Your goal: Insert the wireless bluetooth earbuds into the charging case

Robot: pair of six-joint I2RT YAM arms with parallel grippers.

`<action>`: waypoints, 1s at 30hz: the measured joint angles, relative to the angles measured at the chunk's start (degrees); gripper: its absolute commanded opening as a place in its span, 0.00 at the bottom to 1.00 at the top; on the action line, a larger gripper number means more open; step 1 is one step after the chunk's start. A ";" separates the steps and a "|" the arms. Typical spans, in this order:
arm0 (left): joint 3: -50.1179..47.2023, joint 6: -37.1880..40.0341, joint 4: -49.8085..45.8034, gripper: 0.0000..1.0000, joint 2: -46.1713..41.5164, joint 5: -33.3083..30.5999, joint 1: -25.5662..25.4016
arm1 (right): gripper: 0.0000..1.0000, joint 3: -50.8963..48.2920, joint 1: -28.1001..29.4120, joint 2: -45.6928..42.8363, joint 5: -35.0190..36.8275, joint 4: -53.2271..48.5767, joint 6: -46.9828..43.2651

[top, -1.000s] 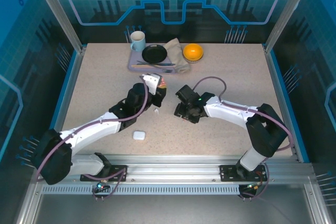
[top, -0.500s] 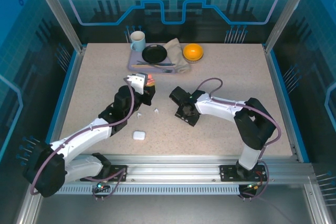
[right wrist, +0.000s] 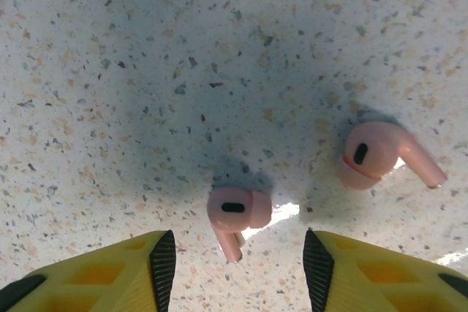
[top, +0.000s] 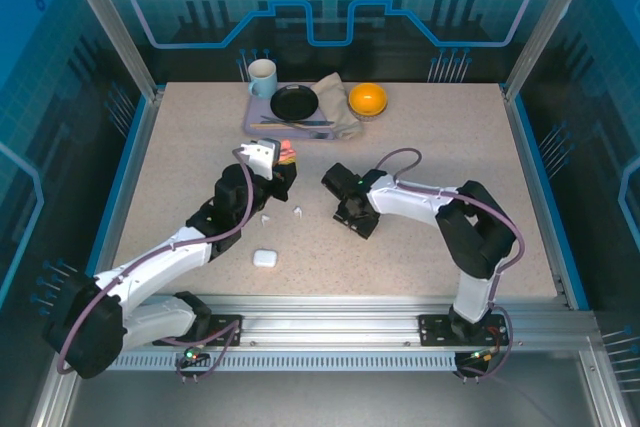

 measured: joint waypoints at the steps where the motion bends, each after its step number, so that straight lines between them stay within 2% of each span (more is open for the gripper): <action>1: 0.00 0.00 -0.02 0.00 0.00 0.00 0.00 | 0.51 0.13 -0.09 0.28 -0.02 0.07 0.00; 16: -0.42 0.00 1.09 0.00 0.02 0.46 0.07 | 0.47 2.38 -1.51 3.91 -0.59 0.55 -0.04; 30: -0.42 -0.02 1.68 0.00 1.57 0.61 0.07 | 0.35 2.56 -1.88 4.07 -1.49 -0.68 -2.38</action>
